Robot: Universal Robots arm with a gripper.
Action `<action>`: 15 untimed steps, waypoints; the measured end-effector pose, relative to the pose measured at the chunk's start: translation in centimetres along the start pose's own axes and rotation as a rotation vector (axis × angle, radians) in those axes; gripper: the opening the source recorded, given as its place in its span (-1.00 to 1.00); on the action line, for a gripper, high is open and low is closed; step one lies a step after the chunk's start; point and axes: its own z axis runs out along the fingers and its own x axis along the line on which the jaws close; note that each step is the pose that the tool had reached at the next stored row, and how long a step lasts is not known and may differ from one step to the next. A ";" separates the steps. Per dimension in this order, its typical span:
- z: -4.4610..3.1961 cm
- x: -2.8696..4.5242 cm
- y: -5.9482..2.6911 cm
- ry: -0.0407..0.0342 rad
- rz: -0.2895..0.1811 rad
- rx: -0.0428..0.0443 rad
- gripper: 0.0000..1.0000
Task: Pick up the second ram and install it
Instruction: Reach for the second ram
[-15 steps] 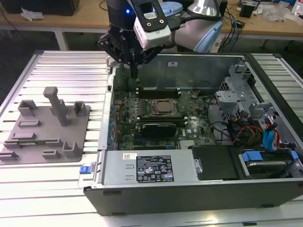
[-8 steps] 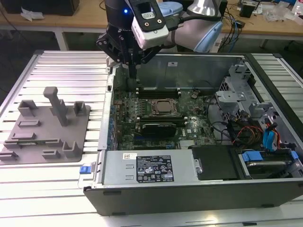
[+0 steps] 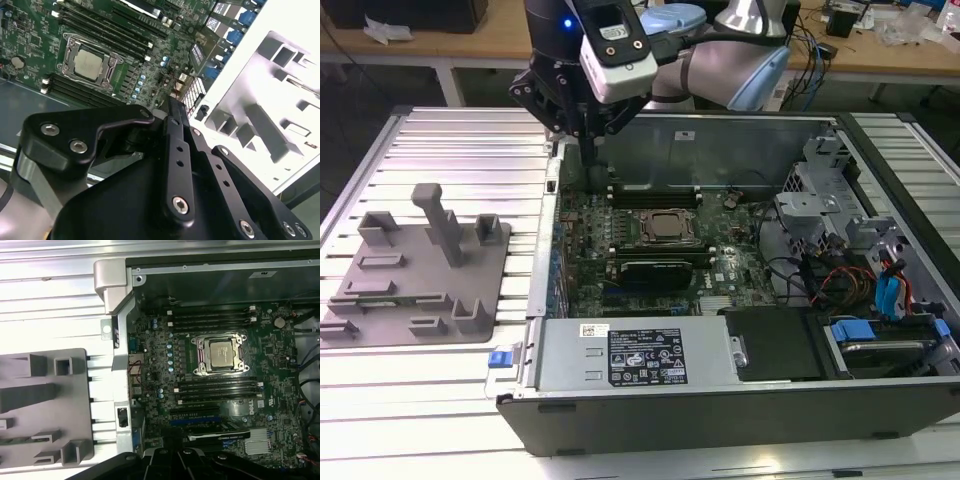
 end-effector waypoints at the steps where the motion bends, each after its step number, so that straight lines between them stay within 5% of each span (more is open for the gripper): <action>1: 0.00 0.15 -0.01 0.0000 0.000 0.0000 -0.84; 15: -0.08 2.88 -0.21 0.0001 0.000 0.0001 -0.84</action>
